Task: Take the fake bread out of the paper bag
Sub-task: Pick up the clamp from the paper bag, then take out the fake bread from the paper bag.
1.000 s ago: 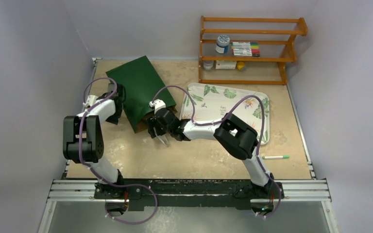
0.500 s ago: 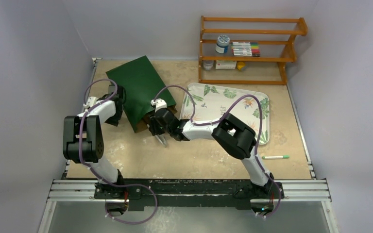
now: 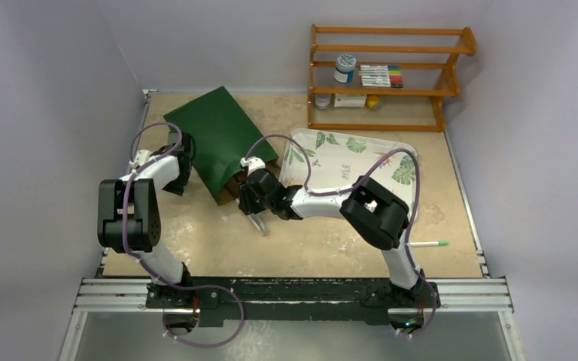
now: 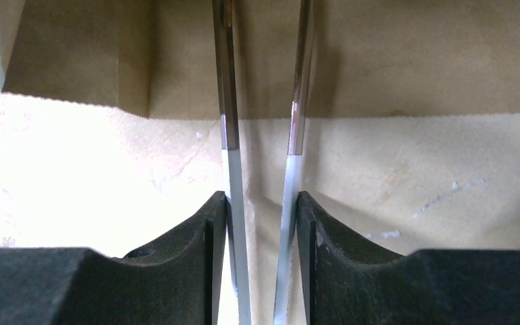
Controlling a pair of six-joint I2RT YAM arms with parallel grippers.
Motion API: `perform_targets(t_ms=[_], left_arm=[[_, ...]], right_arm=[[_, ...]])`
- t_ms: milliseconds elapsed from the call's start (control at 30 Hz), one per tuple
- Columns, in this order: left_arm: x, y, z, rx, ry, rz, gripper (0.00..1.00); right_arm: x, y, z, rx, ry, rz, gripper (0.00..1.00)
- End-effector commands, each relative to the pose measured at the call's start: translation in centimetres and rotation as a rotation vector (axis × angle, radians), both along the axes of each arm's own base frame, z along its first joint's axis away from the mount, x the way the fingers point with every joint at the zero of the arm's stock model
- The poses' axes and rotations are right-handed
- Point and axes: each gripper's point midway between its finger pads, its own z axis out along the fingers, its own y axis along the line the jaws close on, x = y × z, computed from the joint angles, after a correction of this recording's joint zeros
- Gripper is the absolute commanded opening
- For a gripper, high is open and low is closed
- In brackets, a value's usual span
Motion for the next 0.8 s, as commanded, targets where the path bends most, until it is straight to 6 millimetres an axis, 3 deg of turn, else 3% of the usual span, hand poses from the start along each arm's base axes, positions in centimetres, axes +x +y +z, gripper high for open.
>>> perform_targets(t_ms=[0,767], left_arm=[[1.8,-0.2,1.9,0.008,-0.067,-0.008,0.59],[3.0,-0.2,3.1,0.004,-0.09,0.001,0.59]], right_arm=[[-0.3,-0.6,4.1,0.044,-0.022,-0.003,0.11],[-3.5,-6.5,8.6,0.071,-0.072,-0.013,0.04]])
